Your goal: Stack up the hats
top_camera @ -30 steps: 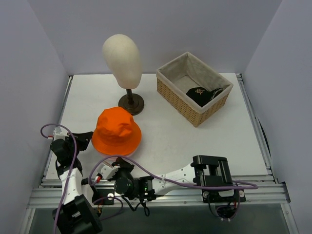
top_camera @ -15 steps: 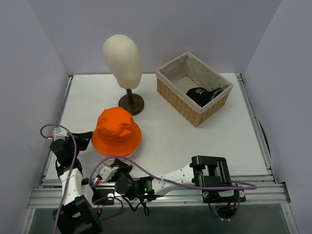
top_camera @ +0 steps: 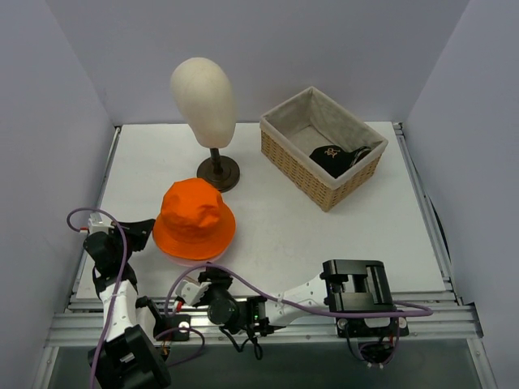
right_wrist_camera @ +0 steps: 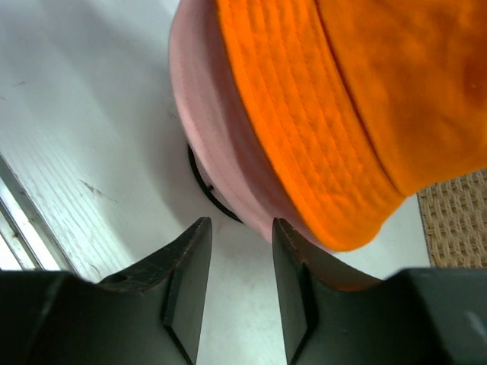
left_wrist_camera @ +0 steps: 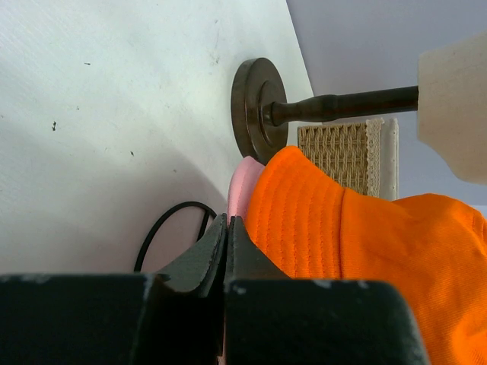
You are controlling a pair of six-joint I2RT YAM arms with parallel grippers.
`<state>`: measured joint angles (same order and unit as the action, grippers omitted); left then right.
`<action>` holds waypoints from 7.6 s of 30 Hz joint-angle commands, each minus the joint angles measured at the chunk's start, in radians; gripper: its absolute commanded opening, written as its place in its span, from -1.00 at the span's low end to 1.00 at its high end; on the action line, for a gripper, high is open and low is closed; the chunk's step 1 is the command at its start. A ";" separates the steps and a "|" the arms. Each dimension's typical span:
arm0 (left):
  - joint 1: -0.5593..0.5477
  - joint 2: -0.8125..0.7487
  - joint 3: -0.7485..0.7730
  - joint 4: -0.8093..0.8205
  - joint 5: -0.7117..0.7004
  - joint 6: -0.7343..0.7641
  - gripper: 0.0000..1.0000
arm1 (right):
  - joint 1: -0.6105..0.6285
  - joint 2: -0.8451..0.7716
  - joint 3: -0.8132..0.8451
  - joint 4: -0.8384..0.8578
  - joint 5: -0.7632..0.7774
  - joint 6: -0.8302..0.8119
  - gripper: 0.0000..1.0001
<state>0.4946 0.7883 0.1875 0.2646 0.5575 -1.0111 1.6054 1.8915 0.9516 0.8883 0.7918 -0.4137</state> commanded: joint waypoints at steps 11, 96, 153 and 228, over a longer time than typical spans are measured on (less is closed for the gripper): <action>0.005 -0.024 -0.014 0.007 0.042 -0.054 -0.95 | 0.037 -0.028 -0.068 0.396 0.093 -0.332 -0.01; 0.005 0.089 -0.005 0.131 -0.010 0.012 -0.26 | -0.015 -0.006 -0.157 0.523 0.058 -0.281 -0.32; -0.710 0.015 0.933 -0.584 -0.390 0.522 0.88 | -0.809 -0.655 0.086 -0.691 -0.105 0.875 -0.20; -1.331 -0.004 0.642 -0.327 -0.884 0.654 0.88 | -1.397 -0.246 0.411 -0.899 -0.356 0.961 -0.23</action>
<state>-0.8318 0.7990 0.8249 -0.1074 -0.3111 -0.3614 0.2104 1.6279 1.3167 -0.0414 0.4515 0.5724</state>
